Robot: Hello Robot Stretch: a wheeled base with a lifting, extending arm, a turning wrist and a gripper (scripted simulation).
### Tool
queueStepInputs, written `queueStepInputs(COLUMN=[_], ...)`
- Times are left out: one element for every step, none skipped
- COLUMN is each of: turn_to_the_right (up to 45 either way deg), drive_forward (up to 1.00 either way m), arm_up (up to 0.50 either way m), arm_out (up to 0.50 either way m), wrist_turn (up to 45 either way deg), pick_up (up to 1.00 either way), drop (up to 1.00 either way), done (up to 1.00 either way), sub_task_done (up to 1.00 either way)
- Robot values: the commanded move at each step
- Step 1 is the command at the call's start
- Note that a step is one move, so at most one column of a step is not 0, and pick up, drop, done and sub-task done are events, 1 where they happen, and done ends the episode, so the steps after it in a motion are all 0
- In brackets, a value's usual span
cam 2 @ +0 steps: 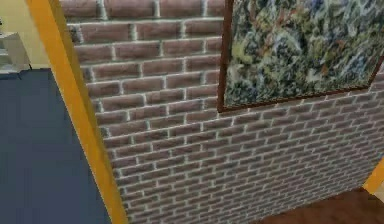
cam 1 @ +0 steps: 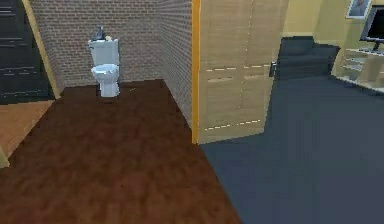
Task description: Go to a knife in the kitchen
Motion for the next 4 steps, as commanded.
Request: queueStepInputs(turn_to_the_right=[-9.0,0.0,-21.0,-3.0], drive_forward=[0.00,0.10,0.00,0.00], arm_up=[0.00,0.00,0.00,0.00], arm_out=[0.00,0.00,0.00,0.00], wrist_turn=[0.0,0.0,0.0,0.0], pick_up=[0.00,0.00,0.00,0.00], drop=[0.00,0.00,0.00,0.00], done=[0.00,0.00,0.00,0.00], sub_task_done=[0.00,0.00,0.00,0.00])
